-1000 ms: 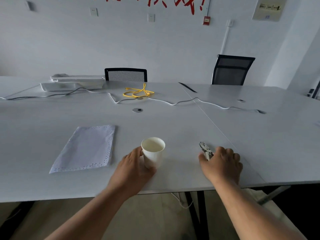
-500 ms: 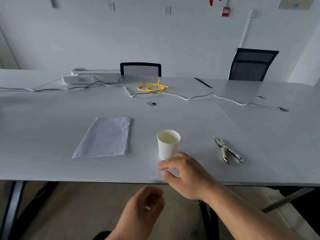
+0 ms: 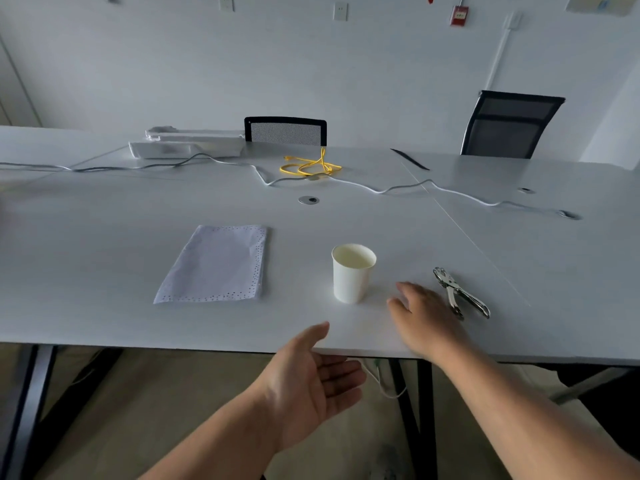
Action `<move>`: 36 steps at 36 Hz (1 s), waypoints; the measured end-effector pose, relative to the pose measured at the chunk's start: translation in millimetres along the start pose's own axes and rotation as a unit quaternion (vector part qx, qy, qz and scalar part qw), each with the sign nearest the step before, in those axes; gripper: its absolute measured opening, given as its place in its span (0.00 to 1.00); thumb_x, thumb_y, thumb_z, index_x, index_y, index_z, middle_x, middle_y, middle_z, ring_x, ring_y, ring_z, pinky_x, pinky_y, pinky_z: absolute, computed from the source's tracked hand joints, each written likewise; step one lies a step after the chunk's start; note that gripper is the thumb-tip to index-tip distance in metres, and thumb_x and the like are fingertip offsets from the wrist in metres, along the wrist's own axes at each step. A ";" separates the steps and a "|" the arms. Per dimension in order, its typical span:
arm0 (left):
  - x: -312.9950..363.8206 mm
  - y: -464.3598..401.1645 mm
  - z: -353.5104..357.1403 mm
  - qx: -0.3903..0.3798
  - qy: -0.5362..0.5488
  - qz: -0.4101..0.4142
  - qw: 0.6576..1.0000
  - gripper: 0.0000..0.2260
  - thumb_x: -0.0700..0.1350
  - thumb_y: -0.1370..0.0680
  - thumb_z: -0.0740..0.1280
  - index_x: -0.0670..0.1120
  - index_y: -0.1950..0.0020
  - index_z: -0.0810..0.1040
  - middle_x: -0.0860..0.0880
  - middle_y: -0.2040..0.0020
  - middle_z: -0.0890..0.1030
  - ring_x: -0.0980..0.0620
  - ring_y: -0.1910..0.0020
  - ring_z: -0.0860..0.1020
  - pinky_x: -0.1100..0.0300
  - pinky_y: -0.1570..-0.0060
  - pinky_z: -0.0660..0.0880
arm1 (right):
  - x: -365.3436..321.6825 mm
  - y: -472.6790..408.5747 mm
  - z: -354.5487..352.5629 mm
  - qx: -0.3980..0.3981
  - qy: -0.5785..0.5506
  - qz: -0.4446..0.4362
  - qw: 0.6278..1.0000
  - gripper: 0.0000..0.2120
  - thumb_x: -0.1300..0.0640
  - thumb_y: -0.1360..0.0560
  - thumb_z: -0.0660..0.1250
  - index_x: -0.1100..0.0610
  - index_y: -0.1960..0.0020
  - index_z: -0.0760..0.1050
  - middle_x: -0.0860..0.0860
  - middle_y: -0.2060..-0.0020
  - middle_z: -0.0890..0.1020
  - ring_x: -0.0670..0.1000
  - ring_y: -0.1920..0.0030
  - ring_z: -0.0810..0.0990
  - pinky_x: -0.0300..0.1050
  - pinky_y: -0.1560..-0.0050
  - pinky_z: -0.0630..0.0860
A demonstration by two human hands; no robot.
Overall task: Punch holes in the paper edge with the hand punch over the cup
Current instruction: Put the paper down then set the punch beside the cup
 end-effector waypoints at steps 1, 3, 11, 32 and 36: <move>0.4 0.7 0.2 0.000 0.000 0.000 1.000 0.28 0.57 0.19 0.66 0.31 0.37 0.79 0.35 0.45 0.84 0.38 0.46 0.83 0.44 0.44 0.81 | -0.3 -1.4 1.3 -0.027 0.019 -0.001 0.999 0.28 0.47 0.17 0.54 0.57 0.21 0.66 0.55 0.20 0.66 0.53 0.20 0.62 0.47 0.23 0.57; 1.8 1.9 -0.1 0.002 0.001 0.004 1.000 0.29 0.58 0.19 0.65 0.31 0.39 0.80 0.35 0.46 0.84 0.38 0.46 0.83 0.44 0.44 0.81 | -5.7 0.8 5.2 -0.052 0.035 -0.018 0.998 0.29 0.45 0.17 0.51 0.58 0.21 0.65 0.55 0.18 0.62 0.52 0.19 0.59 0.46 0.21 0.54; 3.0 5.3 2.4 -0.055 -0.007 0.011 0.998 0.33 0.61 0.19 0.60 0.32 0.39 0.84 0.35 0.47 0.87 0.40 0.50 0.87 0.51 0.46 0.81 | -76.7 92.2 29.1 -0.068 0.016 -0.191 0.979 0.36 0.40 0.23 0.44 0.55 0.22 0.67 0.52 0.20 0.66 0.49 0.19 0.59 0.39 0.21 0.47; 3.6 11.2 7.2 -0.056 0.018 -0.002 0.998 0.36 0.62 0.19 0.61 0.29 0.32 0.79 0.34 0.43 0.82 0.39 0.51 0.84 0.49 0.49 0.83 | -34.2 100.9 23.7 0.000 -0.023 -0.191 0.981 0.38 0.32 0.24 0.45 0.52 0.24 0.71 0.47 0.22 0.70 0.44 0.22 0.63 0.38 0.21 0.52; 0.9 17.8 8.6 -0.101 0.013 -0.010 0.995 0.36 0.62 0.17 0.56 0.30 0.34 0.81 0.34 0.45 0.85 0.40 0.48 0.85 0.53 0.51 0.83 | -69.4 114.6 11.2 -0.144 -0.149 -0.277 0.938 0.19 0.42 0.19 0.54 0.47 0.40 0.80 0.41 0.42 0.84 0.39 0.37 0.79 0.50 0.36 0.74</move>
Point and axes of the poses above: each hand's wrist, its own y-axis away from the middle knuckle, its own z-axis out of the palm, x = y × z, the point moved 3 cm from there along -y, towards the middle knuckle
